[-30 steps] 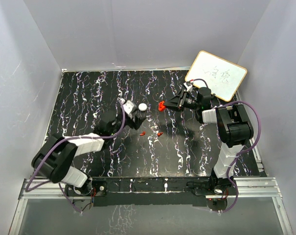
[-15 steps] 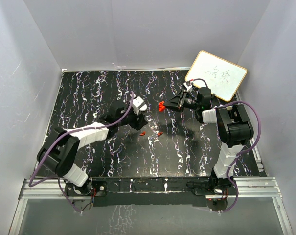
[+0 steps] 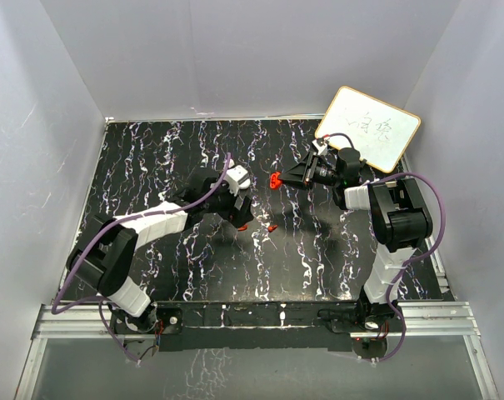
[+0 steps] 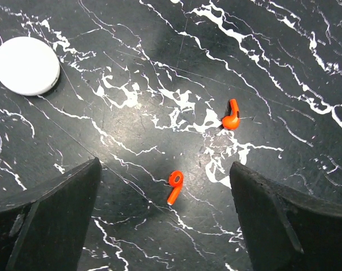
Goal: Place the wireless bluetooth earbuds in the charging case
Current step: Place the earbud at the center of the board, then pick up the earbud from the center of the board.
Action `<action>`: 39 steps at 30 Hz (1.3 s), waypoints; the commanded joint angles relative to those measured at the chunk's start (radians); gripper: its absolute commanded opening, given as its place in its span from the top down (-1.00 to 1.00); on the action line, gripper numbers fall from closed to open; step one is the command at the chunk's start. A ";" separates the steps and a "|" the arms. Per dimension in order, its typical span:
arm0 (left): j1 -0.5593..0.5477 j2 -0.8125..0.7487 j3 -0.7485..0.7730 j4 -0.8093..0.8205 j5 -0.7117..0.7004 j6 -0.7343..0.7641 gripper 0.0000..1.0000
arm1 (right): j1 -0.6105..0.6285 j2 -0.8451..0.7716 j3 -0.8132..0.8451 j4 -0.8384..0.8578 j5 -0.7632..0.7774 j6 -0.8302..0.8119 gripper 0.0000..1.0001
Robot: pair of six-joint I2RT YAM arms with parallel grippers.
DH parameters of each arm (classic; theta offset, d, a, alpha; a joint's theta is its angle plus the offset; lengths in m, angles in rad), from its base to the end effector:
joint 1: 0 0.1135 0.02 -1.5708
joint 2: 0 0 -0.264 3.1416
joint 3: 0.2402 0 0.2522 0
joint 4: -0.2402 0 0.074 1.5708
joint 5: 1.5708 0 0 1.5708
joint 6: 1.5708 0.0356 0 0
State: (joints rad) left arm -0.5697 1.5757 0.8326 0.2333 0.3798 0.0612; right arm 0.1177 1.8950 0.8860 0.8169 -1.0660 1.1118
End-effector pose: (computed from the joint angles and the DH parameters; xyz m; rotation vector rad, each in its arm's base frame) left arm 0.2756 -0.1922 0.2037 0.8783 1.9265 -0.7018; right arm 0.3687 0.0750 0.1710 0.0908 2.0405 1.7584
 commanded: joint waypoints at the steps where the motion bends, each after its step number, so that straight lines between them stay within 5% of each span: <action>1: -0.001 -0.029 -0.018 0.003 -0.012 -0.037 -0.97 | -0.003 -0.058 0.011 0.030 -0.015 -0.010 1.00; 18: -0.004 -0.054 -0.017 0.024 -0.049 -0.162 -0.97 | -0.028 -0.082 -0.006 0.030 -0.018 -0.012 1.00; 28: -0.071 -0.148 -0.091 0.038 -0.277 -0.166 -0.82 | -0.036 -0.087 -0.009 0.034 -0.023 -0.013 1.00; 39: -0.135 -0.076 -0.049 -0.010 -0.338 -0.121 -0.74 | -0.043 -0.087 -0.009 0.045 -0.025 -0.012 1.00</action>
State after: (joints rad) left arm -0.6895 1.4845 0.7555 0.2478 0.0734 -0.0742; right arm 0.0822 1.8557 0.8852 0.8124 -1.0767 1.1080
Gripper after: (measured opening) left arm 0.879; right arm 0.238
